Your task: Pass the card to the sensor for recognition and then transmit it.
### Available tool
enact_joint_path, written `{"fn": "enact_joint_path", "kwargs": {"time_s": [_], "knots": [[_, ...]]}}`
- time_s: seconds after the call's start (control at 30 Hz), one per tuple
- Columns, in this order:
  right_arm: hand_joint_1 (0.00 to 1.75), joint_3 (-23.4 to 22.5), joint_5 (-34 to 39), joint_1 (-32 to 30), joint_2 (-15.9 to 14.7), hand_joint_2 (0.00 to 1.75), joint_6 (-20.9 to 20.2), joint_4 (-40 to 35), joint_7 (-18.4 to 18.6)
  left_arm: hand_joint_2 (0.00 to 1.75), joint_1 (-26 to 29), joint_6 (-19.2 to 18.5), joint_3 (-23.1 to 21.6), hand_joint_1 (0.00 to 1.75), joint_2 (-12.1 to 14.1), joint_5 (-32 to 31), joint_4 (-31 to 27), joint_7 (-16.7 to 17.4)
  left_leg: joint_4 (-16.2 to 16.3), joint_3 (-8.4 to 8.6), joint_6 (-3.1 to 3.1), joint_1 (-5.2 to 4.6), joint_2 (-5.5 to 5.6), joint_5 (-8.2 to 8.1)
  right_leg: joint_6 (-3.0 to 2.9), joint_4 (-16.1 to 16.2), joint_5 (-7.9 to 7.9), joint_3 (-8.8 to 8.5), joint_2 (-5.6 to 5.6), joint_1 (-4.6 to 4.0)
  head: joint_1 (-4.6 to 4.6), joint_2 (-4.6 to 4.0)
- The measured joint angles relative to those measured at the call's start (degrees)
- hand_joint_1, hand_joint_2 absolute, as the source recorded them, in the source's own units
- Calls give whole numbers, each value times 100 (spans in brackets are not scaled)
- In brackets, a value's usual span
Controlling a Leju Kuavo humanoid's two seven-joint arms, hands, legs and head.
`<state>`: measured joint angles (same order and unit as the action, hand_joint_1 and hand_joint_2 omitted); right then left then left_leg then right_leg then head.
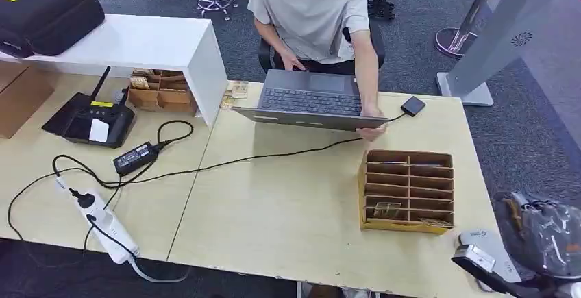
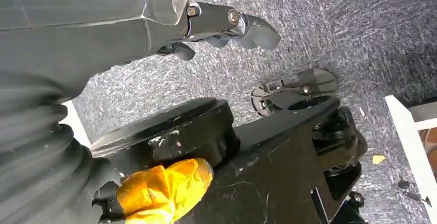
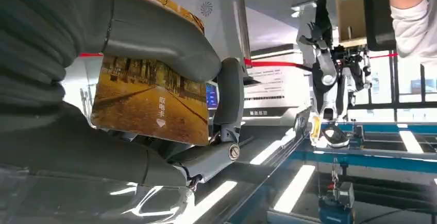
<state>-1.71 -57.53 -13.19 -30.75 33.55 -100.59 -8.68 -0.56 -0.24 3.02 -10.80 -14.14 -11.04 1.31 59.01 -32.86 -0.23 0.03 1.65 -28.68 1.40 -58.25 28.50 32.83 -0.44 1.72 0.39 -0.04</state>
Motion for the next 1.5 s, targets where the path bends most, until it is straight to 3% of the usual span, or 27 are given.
{"fn": "enact_joint_path", "kwargs": {"time_s": [0.1, 0.2, 0.37, 0.67, 0.9, 0.97, 1.2, 1.3, 1.5], "knots": [[175, -107, -63, -253, -2, 175, -161, -176, 48, 175, 1, 107, 11, 0, -13, -35, 0, -85, 1, 6, 0, 0, -1, 0, 0, 1, 0, -3, 1, 0, 0, 0], [175, -166, -142, -749, -115, 175, -430, -508, 168, 175, 22, 308, 11, 0, -35, -100, 0, -382, 1, 1, 0, 0, 0, -1, 0, 1, 1, -3, -3, 0, 0, 0], [175, -111, -332, -1114, -221, 175, -621, -669, 319, 175, 26, 315, 11, 0, -118, -79, 2, -286, 1, 6, 2, 3, -41, -10, 0, 1, 1, 0, 31, -3, 2, 0], [175, 430, -695, -1013, -240, 175, -568, -282, 712, 175, 16, 199, 11, 0, -157, -186, 2, -87, 1, 14, 1, 5, -49, -9, -1, -1, -1, -2, 39, -4, 2, 0], [175, 678, -736, -894, -240, 175, -531, 11, 793, 175, 15, 173, 11, 0, -160, -188, 2, -81, 1, 13, 1, 5, -50, -10, -1, -1, 0, -2, 40, -5, 0, 0], [175, 721, -911, -835, -240, 175, -434, 132, 887, 175, 15, 162, 11, 0, -160, -201, 2, -44, 1, 13, 1, 5, -49, -10, -1, -1, 0, -1, 39, -5, 2, 0], [175, 778, -1994, -483, -118, 175, 464, 851, 1229, 175, 11, 83, 11, 0, -160, -275, 2, 50, 2, 15, 2, 5, -55, -9, -1, -1, -1, -2, 42, -5, 2, 0], [175, 680, -2470, -450, -4, 175, 553, 953, 1287, 175, 9, 74, 11, 0, -160, -289, 2, 90, 2, 16, 1, 5, -56, -9, -1, -1, -1, -2, 43, -5, 0, 0], [175, 521, -2575, -419, 131, 175, 560, 1069, 1301, 175, 8, 70, 11, 0, -160, -291, 2, 96, 1, 15, 1, 5, -55, -10, -1, -1, 0, -1, 43, -6, 2, 0]]}}
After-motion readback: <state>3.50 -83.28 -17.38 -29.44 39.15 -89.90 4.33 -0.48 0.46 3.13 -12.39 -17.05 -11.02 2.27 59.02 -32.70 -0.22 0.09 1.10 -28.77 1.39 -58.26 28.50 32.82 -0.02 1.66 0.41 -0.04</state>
